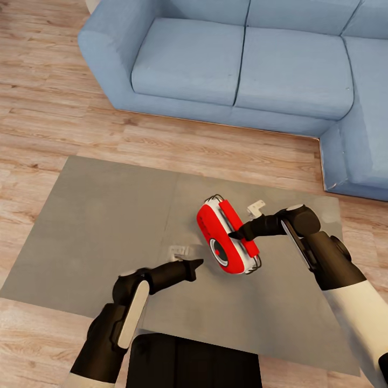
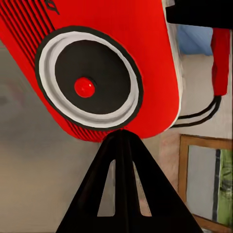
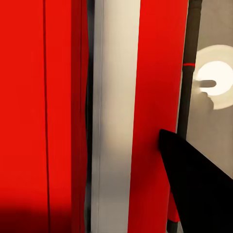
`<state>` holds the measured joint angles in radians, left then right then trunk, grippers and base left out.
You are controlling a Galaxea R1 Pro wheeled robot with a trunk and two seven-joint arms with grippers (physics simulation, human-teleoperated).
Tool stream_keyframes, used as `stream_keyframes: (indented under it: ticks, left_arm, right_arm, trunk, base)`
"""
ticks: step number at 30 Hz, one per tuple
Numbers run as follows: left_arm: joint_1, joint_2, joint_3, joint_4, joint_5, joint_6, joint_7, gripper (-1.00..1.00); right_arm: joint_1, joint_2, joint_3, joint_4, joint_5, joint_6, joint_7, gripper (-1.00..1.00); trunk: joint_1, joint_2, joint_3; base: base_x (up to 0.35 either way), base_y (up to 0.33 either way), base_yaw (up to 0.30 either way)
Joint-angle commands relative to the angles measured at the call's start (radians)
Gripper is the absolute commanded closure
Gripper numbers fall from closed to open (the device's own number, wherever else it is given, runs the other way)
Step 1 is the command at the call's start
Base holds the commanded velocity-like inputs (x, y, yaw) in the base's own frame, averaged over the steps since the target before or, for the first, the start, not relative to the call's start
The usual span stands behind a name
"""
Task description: Turn on the radio receiver that's on the table in the living room.
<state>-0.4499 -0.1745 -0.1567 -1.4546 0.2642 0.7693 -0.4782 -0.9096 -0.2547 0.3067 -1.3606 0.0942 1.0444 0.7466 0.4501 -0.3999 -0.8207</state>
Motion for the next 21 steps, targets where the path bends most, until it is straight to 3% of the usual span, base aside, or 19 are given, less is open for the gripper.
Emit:
stream_keyframes:
  ticks: [1,3,6,15,21]
  left_arm:
    - [-0.002,0.000,-0.005,0.000,0.006,0.000,0.001,1.00]
    - [-0.008,0.000,-0.017,0.000,0.039,0.002,0.003,1.00]
    - [-0.010,0.000,-0.022,0.000,0.056,0.002,0.007,1.00]
    - [-0.012,0.000,-0.024,0.000,0.058,0.000,0.012,1.00]
    - [-0.065,0.000,-0.024,0.006,0.054,-0.001,0.013,1.00]
  right_arm:
    - [0.000,0.000,0.000,0.000,-0.009,0.003,0.000,1.00]
    - [0.000,0.000,0.000,0.000,-0.010,0.003,0.000,1.00]
    - [0.000,-0.001,0.000,-0.001,-0.012,0.003,0.001,1.00]
    - [0.000,-0.001,0.000,0.000,-0.010,0.003,0.024,1.00]
    - [0.000,-0.003,0.000,-0.001,-0.008,0.003,0.028,1.00]
  trunk:
    - [0.000,0.000,0.000]
    - [0.000,0.000,0.000]
    - [0.000,0.000,0.000]
    - [0.000,0.000,0.000]
    - [0.000,0.000,0.000]
  base:
    - [0.000,0.000,0.000]
    - [0.000,0.000,0.000]
    - [0.000,0.000,0.000]
    - [0.000,0.000,0.000]
    - [0.000,0.000,0.000]
